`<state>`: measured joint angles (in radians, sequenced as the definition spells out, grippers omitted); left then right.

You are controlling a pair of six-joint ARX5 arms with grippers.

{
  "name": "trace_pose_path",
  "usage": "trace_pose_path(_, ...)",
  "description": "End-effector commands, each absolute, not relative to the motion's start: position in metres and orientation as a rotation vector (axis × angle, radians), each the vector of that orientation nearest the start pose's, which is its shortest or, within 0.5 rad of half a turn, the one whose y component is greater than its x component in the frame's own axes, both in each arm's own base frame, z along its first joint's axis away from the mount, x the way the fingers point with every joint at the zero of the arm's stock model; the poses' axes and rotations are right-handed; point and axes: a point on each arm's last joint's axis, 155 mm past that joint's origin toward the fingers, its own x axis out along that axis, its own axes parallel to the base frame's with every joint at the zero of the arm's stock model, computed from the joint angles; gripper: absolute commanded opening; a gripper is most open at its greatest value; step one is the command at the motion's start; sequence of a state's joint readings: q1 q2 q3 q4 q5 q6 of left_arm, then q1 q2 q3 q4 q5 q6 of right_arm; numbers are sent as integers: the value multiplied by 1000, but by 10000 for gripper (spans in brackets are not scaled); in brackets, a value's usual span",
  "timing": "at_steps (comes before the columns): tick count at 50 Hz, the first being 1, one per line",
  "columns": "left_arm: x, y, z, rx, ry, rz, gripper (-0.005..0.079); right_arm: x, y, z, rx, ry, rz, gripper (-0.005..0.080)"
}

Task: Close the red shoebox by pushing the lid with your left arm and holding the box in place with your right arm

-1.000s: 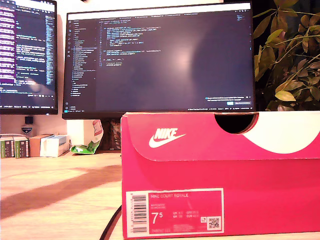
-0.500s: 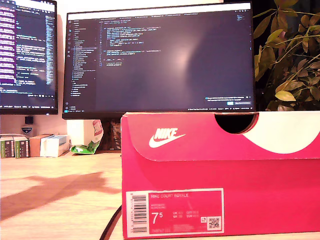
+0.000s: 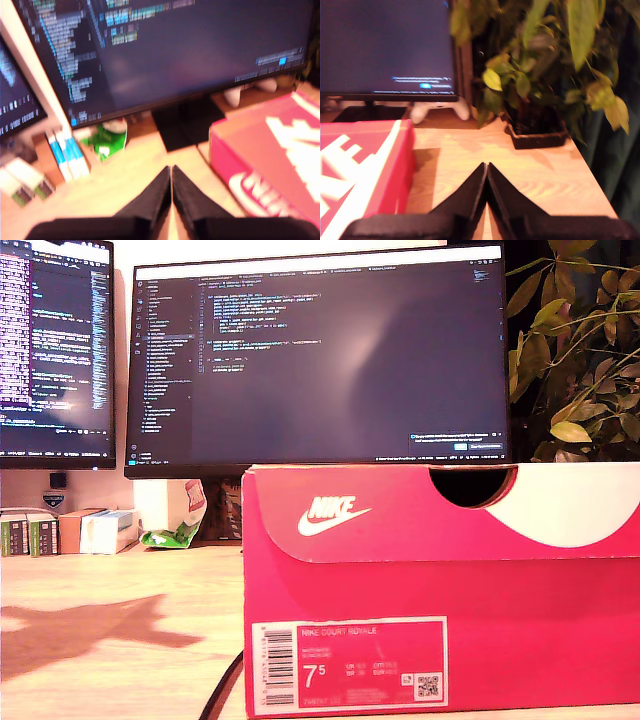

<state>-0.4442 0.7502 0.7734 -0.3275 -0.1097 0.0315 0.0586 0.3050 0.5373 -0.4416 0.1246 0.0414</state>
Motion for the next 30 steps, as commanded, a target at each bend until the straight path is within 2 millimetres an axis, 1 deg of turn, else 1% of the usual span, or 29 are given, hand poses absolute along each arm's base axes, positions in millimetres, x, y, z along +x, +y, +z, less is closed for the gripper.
trace_pose_path(1, 288, -109, 269, 105, 281, -319, -19, 241, -14, 238, 47, 207, -101, -12)
trace_pose_path(12, 281, -95, 260, 62, 242, -281, -19, 243, -15, 222, 58, 229, -106, -12)
trace_pose_path(21, 274, -87, 243, 41, 242, -262, -19, 245, -15, 219, 107, 221, -112, -12)
trace_pose_path(25, 271, -85, 237, 29, 234, -261, -19, 248, -15, 211, 123, 222, -118, -12)
trace_pose_path(30, 268, -84, 234, 9, 224, -259, -19, 252, -21, 199, 145, 215, -155, -12)
